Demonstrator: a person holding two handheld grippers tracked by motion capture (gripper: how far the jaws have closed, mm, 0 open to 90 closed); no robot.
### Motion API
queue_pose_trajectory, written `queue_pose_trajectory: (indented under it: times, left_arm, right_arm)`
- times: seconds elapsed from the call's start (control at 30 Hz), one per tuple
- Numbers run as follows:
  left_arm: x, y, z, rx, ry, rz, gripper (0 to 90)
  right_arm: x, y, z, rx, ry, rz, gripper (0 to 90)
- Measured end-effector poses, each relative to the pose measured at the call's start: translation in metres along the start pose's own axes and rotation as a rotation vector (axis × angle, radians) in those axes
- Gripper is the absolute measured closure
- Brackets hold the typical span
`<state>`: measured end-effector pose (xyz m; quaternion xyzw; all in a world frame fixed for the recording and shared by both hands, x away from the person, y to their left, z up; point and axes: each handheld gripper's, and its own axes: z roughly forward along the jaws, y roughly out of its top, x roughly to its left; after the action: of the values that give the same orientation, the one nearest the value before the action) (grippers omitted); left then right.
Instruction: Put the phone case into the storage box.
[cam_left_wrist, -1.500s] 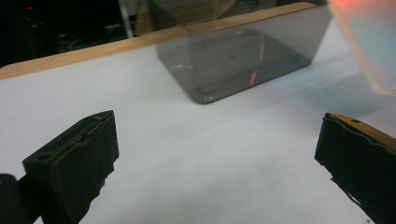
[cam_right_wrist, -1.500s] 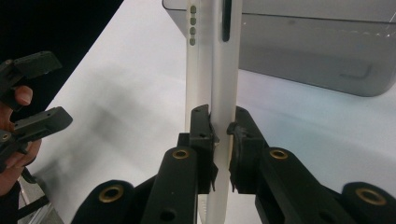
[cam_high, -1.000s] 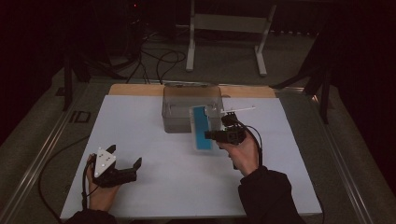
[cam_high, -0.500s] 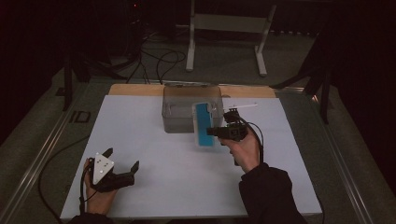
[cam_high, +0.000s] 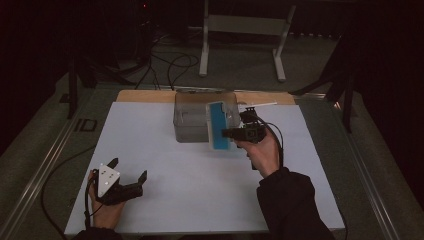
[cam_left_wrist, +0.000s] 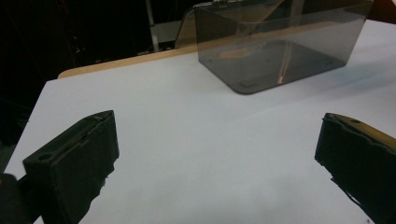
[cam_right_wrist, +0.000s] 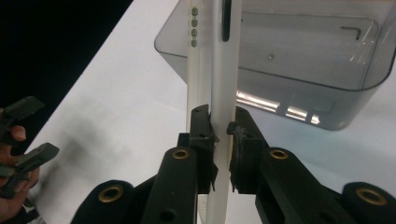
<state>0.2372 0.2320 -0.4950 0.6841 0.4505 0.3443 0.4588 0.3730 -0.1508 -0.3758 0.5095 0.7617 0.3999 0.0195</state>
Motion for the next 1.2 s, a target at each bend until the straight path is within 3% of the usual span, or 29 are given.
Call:
queue_pose_trajectory:
  times: [0.43, 1.2]
  left_arm:
    - [-0.003, -0.002, 0.003, 0.010, -0.006, -0.002, 0.5]
    - [-0.006, -0.002, 0.003, 0.008, -0.006, 0.006, 0.5]
  right_arm:
    - [0.000, 0.017, 0.001, 0.005, 0.000, 0.011, 82.3]
    - [-0.005, 0.050, 0.004, 0.008, -0.079, 0.007, 82.3]
